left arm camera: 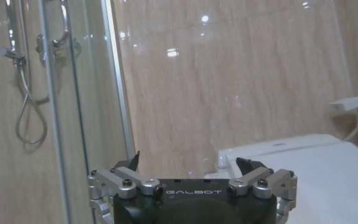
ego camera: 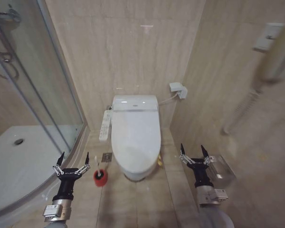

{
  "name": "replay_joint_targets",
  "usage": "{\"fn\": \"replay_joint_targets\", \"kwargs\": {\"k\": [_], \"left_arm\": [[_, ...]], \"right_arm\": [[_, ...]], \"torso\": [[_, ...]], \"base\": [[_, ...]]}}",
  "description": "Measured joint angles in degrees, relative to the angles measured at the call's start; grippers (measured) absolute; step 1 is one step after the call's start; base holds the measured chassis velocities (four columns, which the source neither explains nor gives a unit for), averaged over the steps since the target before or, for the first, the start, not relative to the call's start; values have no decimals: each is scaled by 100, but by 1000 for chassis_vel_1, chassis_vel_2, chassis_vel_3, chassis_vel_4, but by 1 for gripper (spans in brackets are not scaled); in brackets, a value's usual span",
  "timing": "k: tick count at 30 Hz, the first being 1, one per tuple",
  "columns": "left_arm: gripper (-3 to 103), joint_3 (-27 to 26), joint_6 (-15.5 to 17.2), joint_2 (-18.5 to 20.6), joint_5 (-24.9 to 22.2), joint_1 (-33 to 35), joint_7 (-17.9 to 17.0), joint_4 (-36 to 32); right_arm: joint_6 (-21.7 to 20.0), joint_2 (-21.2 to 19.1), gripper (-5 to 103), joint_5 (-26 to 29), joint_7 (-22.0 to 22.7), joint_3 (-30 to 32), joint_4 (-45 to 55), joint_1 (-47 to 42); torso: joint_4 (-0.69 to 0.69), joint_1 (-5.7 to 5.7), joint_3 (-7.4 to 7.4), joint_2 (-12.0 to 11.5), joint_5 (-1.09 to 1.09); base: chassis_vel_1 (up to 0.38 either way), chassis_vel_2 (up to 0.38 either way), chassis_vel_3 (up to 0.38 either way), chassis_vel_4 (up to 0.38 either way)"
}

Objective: Open the toilet lid, clean the toilet bowl with a toilet brush, close the toilet lid, and flush.

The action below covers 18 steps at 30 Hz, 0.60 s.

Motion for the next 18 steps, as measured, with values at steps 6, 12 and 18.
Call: {"fn": "replay_joint_targets", "kwargs": {"k": [6,12,18], "left_arm": [[100,0,0,0,0,1,0,0],[100,0,0,-1,0,0,0,1],[100,0,0,-1,0,-5,0,0]], "right_arm": [[0,0,100,0,0,0,0,0],[0,-1,100,0,0,0,0,1],[0,-1,100,0,0,1,0,4]], "torso": [[0,-3,-1,1,-2],[1,-4,-2,2,-2],[-1,6,2,-2,-1]], "base": [[318,-342,-350,334],[125,-106,-135,141],[-57,27,49,-47]]}}
